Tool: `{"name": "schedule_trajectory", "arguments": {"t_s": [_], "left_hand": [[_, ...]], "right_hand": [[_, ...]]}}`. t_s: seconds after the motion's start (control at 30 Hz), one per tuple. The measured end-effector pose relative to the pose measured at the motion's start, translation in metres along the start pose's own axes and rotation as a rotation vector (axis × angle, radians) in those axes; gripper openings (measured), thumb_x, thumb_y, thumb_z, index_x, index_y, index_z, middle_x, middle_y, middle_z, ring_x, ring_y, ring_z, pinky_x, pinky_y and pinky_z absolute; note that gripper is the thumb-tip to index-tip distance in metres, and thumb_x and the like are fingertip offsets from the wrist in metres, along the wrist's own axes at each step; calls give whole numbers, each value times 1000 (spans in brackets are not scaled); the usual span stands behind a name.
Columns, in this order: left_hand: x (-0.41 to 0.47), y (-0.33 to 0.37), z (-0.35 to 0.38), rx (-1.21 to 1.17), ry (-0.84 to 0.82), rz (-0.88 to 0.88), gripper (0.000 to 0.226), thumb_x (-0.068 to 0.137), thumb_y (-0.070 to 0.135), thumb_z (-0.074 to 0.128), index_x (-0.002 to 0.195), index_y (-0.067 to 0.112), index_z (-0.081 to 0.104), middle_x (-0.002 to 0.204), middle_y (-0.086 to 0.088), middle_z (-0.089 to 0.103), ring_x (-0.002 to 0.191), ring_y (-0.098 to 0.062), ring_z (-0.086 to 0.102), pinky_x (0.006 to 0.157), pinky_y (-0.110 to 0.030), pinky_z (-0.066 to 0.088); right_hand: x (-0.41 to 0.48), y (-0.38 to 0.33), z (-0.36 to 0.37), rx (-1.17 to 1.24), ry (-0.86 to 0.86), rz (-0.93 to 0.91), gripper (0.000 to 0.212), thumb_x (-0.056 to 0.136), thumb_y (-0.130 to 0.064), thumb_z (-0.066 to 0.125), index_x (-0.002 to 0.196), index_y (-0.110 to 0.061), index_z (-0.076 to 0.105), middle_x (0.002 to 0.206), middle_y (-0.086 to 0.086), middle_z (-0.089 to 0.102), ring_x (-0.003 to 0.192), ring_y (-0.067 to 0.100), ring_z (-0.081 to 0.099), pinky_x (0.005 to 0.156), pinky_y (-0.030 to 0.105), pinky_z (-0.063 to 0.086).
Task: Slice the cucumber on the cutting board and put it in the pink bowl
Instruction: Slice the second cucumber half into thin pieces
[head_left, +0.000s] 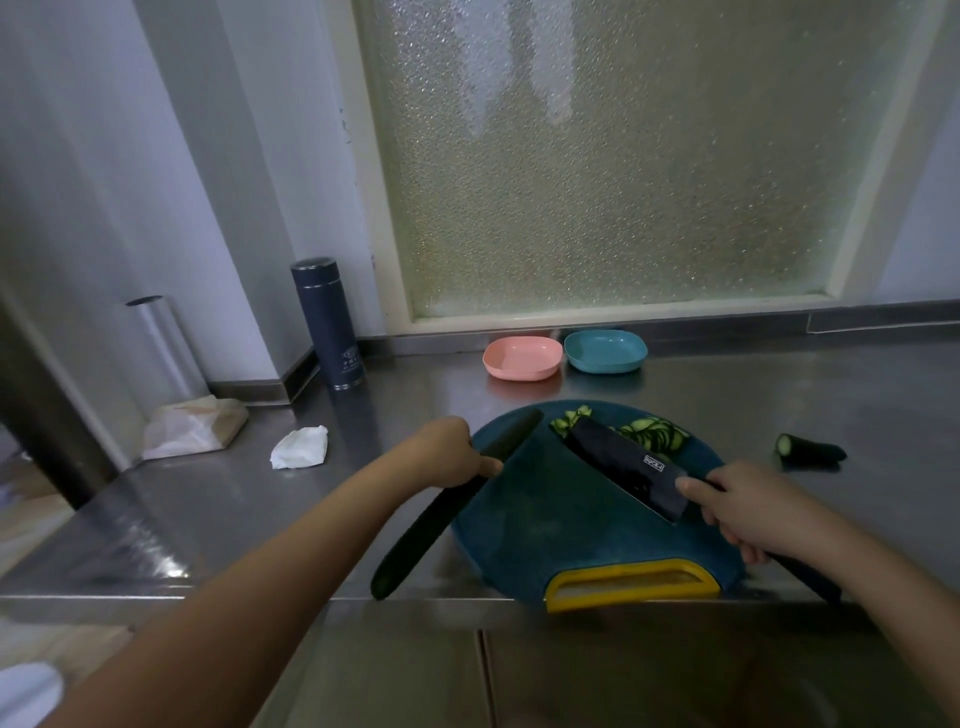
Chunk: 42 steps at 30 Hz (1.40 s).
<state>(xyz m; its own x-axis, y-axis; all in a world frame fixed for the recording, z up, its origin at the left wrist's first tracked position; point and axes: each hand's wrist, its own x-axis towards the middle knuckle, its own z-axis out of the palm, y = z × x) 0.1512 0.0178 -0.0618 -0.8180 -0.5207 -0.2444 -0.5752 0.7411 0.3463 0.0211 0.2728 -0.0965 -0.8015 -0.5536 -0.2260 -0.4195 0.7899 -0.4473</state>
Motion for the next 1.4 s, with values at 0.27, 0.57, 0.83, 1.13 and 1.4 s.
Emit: {"name": "schedule_trajectory", "arguments": {"t_s": [0.27,0.57,0.83,1.13,1.4], "left_hand": [[0,11,22,62,104,-29,29,87,35,62,95,8,55,87,-5,57,71,-15,51,54,-20,39],[-10,14,42,52,3,69,71,89,37,56,148,25,19,116,-8,58,94,-19,58,76,-26,45],[2,14,41,153,-98,101,83,89,43,51,149,29,-4,119,-12,59,91,-21,62,76,-27,46],[25,7,35,225,27,236,61,91,45,51,140,16,28,123,-14,48,106,-27,55,78,-30,41],[52,-7,58,33,211,386,42,90,37,54,122,14,41,124,-5,42,114,-21,43,98,-31,37]], "right_hand": [[-7,-3,4,-143,48,-52,37,100,-43,37,81,-15,52,61,2,59,41,8,55,45,20,44],[-9,-7,8,-296,213,-171,38,98,-48,35,82,-22,56,69,-5,57,62,7,55,50,22,38],[3,-24,24,-227,307,-217,45,99,-50,26,78,-22,56,69,-5,58,64,12,57,63,31,49],[27,-62,24,-328,195,-127,43,96,-57,34,73,-22,43,72,-5,50,71,17,53,59,30,41],[24,-42,-1,41,-145,79,46,100,-42,36,82,-4,52,51,7,54,36,14,53,38,20,41]]}}
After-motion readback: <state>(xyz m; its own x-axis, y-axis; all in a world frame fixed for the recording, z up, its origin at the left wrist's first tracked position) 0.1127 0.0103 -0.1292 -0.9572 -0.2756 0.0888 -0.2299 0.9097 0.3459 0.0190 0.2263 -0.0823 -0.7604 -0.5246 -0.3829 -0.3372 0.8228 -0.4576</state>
